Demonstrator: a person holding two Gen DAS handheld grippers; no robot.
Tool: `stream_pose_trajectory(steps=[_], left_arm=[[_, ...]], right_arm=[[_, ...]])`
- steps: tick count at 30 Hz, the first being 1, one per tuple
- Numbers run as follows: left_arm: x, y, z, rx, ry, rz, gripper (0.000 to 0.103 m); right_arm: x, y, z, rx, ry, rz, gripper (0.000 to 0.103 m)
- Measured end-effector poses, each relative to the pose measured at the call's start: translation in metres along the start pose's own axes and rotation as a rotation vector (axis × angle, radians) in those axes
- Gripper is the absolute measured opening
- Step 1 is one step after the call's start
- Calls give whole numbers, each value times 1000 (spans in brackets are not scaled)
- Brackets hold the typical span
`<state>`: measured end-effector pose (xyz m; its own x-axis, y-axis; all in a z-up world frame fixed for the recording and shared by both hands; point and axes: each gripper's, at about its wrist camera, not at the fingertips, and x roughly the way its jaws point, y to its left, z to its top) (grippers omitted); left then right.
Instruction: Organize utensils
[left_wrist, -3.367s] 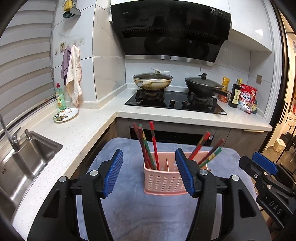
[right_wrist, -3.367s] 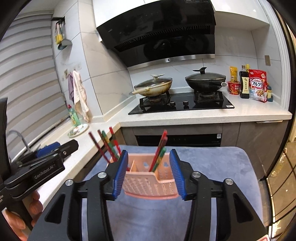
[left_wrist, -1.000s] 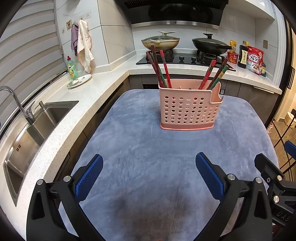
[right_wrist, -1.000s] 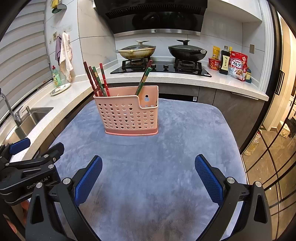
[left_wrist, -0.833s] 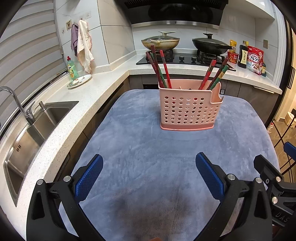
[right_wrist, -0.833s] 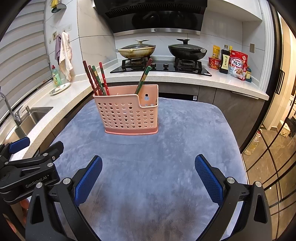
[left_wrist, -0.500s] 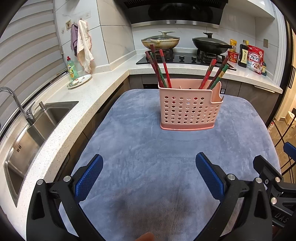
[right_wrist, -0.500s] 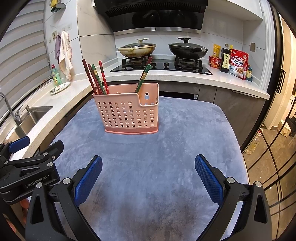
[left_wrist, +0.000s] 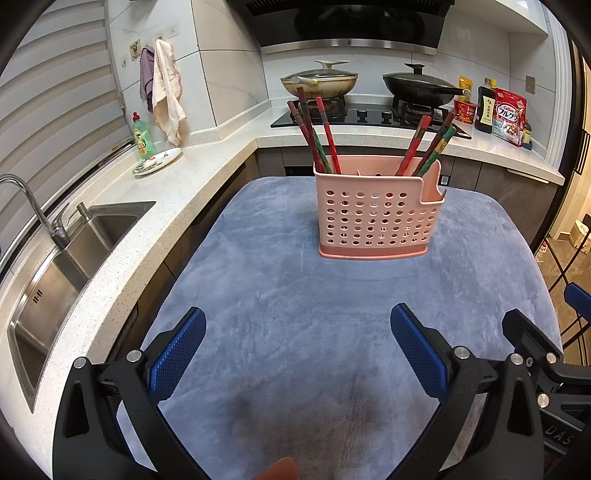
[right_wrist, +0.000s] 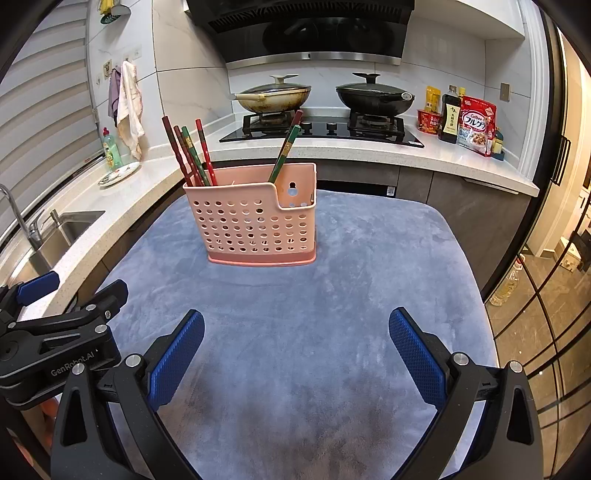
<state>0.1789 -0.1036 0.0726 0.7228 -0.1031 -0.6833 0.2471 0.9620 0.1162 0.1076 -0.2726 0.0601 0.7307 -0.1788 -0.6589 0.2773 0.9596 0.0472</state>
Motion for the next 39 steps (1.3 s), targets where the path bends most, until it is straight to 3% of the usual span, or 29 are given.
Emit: stream_pose_trajectory(steps=[39], left_arm=[[14,-4,4,9,13,14,96]], right_arm=[[17,2,5,-6,22,-1,97]])
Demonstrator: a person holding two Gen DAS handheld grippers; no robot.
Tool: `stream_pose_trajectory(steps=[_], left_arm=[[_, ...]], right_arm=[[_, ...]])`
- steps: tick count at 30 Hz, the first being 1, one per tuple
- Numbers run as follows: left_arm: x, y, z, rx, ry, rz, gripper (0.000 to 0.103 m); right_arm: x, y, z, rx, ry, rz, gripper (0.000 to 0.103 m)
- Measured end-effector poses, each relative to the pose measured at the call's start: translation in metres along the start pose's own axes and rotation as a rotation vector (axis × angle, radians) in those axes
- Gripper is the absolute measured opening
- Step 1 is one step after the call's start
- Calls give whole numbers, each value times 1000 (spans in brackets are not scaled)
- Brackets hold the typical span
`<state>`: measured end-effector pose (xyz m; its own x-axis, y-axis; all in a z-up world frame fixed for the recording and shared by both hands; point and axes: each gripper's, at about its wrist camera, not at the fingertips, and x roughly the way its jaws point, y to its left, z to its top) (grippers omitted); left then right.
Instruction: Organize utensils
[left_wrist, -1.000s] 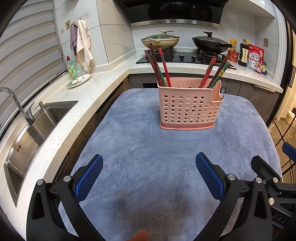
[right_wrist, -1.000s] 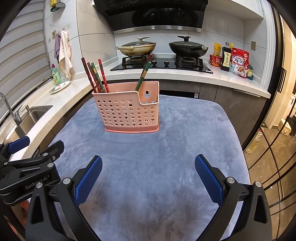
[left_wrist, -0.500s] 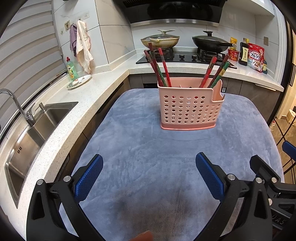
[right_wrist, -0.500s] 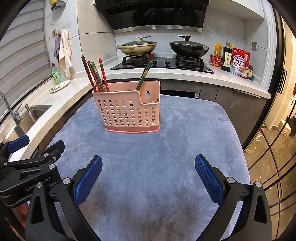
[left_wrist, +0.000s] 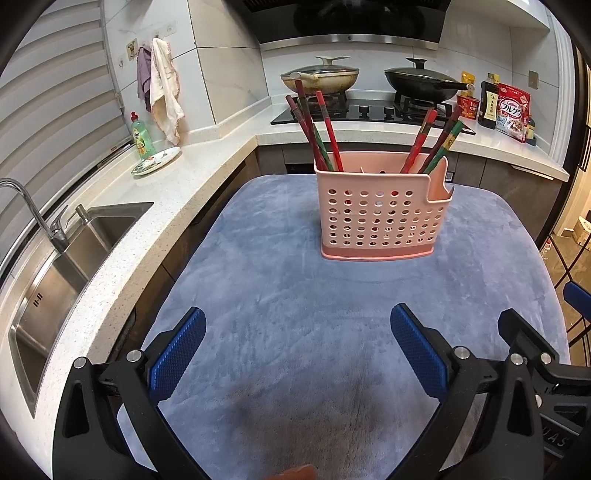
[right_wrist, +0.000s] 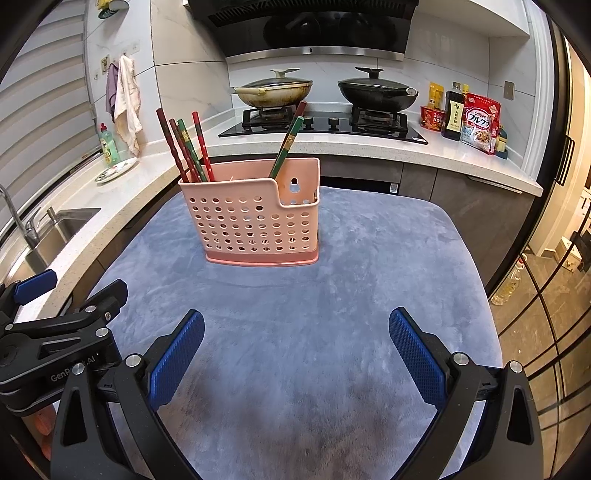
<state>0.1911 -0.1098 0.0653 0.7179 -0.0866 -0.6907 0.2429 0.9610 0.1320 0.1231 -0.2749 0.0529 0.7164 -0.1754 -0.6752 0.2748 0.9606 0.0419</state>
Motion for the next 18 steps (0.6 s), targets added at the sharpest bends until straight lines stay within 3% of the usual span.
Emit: stream_pose_trajectory(steps=[18], left_arm=[[23,-4,9,3,18,26,96]], right_arm=[[22,-6,8,3,20,-15,97]])
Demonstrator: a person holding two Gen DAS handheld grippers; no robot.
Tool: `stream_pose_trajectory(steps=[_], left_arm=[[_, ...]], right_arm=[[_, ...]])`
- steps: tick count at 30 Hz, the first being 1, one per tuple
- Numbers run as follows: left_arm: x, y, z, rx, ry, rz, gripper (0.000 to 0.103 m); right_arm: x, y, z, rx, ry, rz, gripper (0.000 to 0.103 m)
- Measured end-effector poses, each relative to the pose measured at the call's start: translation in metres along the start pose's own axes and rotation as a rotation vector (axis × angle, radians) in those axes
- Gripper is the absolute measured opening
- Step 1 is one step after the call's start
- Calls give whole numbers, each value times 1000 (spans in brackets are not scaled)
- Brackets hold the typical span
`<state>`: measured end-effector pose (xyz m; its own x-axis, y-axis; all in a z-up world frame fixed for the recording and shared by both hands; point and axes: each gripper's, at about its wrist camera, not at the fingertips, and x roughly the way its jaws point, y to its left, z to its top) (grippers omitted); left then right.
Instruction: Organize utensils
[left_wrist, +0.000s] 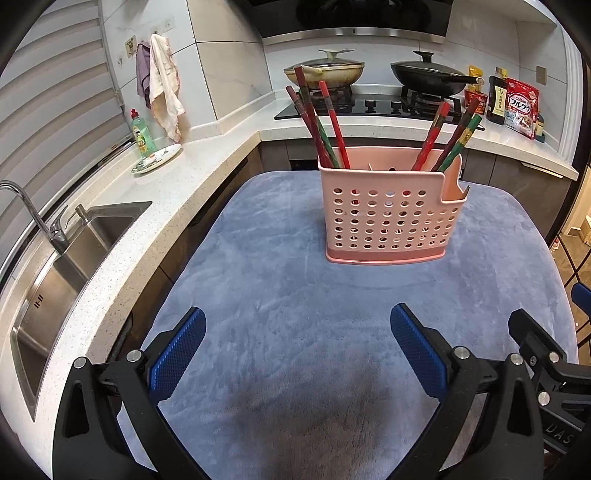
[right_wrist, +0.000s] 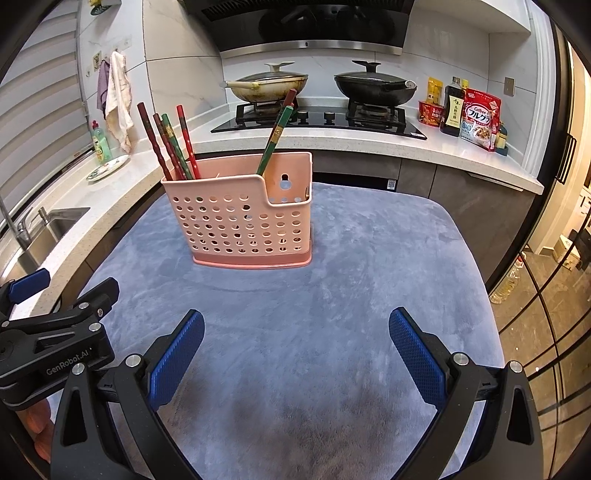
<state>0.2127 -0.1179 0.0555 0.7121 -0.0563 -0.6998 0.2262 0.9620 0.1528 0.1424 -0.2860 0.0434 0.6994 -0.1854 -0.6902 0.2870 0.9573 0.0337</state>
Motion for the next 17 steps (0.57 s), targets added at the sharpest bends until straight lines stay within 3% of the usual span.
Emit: stream_pose_trajectory(steps=[17], left_arm=[[2,2,3,12,-14,-12,96]], right_arm=[[2,2,1,-2,1,-2,97]])
